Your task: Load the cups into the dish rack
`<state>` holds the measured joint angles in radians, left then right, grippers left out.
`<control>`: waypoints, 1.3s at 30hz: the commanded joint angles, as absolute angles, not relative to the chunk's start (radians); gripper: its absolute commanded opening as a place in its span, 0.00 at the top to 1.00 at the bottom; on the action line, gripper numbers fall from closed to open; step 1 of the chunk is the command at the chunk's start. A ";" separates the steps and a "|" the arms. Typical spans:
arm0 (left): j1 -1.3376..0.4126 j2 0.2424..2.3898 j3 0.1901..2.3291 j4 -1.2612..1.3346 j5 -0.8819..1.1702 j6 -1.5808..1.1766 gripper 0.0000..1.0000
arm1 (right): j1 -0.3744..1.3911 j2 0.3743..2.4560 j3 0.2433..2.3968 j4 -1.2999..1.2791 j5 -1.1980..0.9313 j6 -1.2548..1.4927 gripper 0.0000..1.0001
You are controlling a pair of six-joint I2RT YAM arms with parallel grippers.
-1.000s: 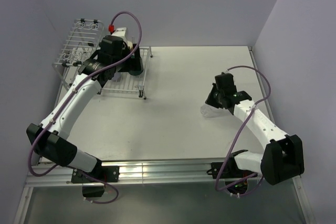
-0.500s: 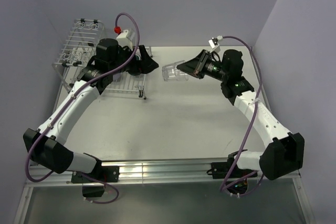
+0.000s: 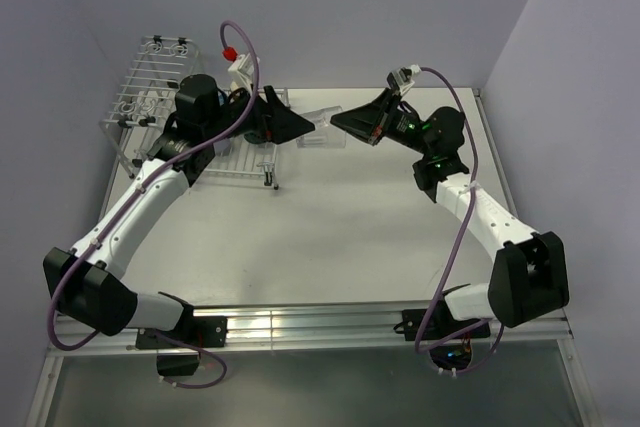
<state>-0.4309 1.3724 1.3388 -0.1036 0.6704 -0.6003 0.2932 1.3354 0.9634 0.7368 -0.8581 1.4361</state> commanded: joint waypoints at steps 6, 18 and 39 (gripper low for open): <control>-0.431 1.327 1.301 0.054 0.790 -0.652 0.05 | 0.314 1.362 0.997 1.005 -0.870 1.588 1.00; -0.433 1.315 1.273 0.103 0.827 -0.689 0.08 | 0.345 1.419 1.008 1.094 -0.850 1.638 1.00; -0.431 1.287 1.321 0.003 0.793 -0.634 1.00 | 0.347 1.371 1.002 0.827 -0.801 1.405 0.56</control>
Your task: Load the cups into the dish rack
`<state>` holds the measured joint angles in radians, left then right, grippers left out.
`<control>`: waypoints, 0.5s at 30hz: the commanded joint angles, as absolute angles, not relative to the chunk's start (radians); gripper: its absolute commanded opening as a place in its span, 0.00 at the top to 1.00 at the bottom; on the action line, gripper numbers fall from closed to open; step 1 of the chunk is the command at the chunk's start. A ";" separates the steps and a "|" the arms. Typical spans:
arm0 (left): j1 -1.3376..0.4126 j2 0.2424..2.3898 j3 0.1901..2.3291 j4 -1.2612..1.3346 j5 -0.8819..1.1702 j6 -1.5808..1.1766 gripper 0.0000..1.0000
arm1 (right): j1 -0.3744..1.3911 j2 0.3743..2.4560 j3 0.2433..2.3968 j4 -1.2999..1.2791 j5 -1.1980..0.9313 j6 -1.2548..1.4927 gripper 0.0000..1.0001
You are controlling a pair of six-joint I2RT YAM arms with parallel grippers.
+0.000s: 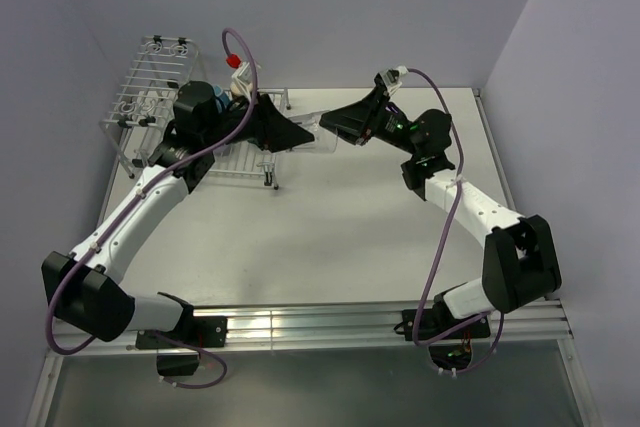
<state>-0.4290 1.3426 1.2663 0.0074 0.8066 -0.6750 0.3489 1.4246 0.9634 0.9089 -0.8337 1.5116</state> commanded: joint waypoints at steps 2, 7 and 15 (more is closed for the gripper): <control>-0.428 1.278 1.330 -0.029 0.784 -0.621 1.00 | 0.338 1.350 1.000 0.793 -0.787 1.364 0.53; -0.387 1.255 1.360 -0.093 0.758 -0.595 1.00 | 0.310 1.267 0.997 0.573 -0.726 1.208 0.51; -0.314 1.334 1.564 -0.582 0.231 -0.381 1.00 | 0.265 1.115 1.054 0.001 -0.408 0.855 0.50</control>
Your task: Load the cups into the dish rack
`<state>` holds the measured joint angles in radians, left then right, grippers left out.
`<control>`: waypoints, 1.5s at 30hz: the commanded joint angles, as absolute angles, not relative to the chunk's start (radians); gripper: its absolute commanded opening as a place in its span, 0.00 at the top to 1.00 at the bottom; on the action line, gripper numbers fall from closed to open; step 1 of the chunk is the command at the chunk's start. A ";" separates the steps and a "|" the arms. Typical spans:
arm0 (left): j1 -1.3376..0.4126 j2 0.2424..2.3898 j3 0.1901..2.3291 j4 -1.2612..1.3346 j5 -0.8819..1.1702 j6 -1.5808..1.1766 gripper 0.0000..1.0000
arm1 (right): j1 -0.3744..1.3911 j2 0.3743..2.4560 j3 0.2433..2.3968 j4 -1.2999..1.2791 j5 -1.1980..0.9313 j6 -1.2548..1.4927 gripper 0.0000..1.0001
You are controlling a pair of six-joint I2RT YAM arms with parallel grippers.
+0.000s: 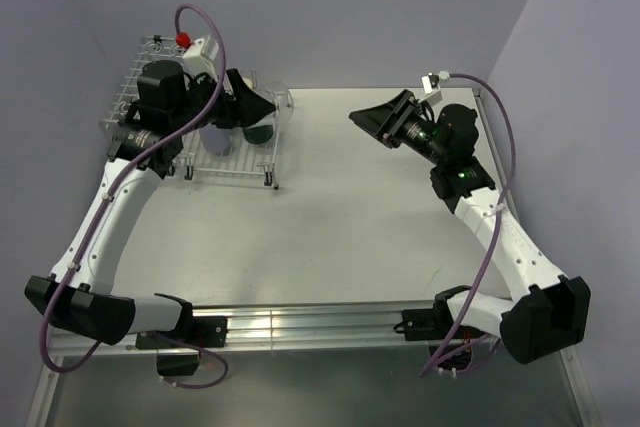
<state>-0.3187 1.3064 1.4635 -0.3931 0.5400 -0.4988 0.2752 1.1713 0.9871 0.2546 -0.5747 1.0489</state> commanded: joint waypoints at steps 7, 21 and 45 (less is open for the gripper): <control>-0.314 1.417 1.551 -0.704 -0.110 -0.382 1.00 | 0.264 1.083 1.049 -0.123 -0.281 0.736 0.50; -0.322 1.646 1.641 -0.785 -0.267 -0.382 1.00 | 0.264 1.111 1.026 -0.149 -0.291 0.686 0.50; -0.331 1.890 1.744 -0.793 -0.279 -0.407 1.00 | 0.264 1.127 1.026 -0.176 -0.305 0.637 0.50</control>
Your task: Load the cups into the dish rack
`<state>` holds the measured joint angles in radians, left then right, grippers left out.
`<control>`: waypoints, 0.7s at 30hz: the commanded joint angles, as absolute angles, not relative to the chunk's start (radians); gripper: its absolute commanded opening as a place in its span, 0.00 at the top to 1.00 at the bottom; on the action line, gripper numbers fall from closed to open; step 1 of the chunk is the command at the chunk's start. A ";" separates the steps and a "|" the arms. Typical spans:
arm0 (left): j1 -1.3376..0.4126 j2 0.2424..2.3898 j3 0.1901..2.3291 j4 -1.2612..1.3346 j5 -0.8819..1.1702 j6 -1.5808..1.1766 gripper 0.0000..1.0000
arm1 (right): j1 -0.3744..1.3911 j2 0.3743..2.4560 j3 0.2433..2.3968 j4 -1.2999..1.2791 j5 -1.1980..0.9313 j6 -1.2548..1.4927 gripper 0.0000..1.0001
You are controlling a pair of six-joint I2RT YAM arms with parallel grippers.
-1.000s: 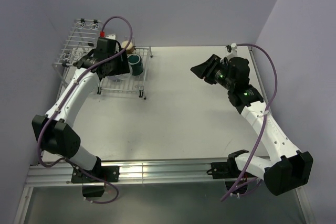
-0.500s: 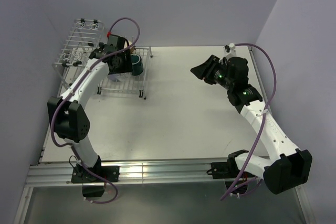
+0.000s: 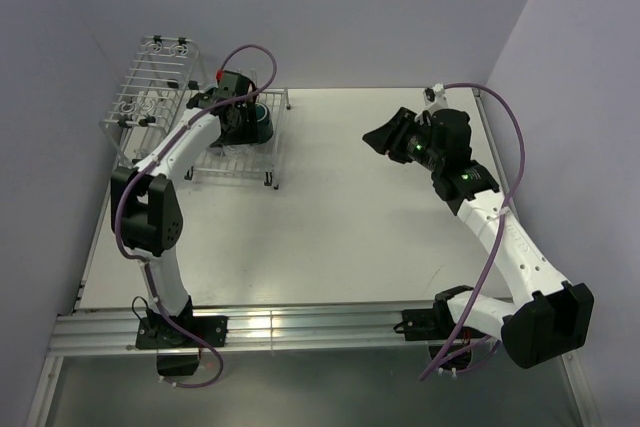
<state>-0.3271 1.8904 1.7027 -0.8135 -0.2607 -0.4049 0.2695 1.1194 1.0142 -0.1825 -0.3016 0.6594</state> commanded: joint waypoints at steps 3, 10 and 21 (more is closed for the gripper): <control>-0.331 1.907 1.744 -0.795 -0.276 -0.403 0.99 | 0.264 1.127 1.025 -0.178 -0.305 0.637 0.50; -0.331 1.922 1.735 -0.784 -0.275 -0.399 0.84 | 0.264 1.126 1.017 -0.176 -0.308 0.635 0.50; -0.331 1.940 1.715 -0.776 -0.279 -0.400 0.39 | 0.264 1.126 1.008 -0.173 -0.311 0.637 0.50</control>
